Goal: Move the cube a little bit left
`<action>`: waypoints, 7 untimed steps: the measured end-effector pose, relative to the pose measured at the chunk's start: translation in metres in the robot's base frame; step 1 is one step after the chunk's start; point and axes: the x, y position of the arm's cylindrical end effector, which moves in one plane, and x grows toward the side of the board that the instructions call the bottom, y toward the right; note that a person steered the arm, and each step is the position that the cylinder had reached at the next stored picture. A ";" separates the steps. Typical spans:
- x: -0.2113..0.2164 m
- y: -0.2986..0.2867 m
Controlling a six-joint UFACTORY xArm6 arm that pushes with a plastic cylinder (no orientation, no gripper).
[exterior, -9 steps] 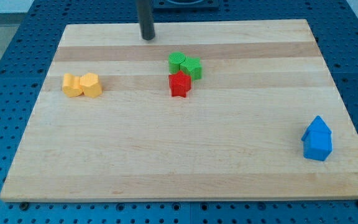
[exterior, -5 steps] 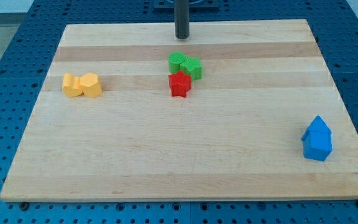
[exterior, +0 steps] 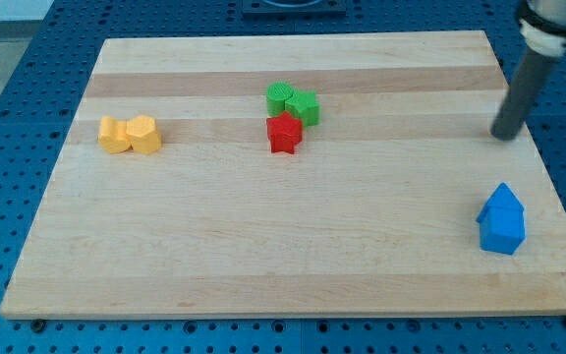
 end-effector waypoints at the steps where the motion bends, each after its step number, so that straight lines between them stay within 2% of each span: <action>1: 0.034 0.047; 2: 0.050 0.078; 3: 0.067 0.077; 4: 0.134 0.055; 6: 0.150 -0.075; 7: 0.143 -0.103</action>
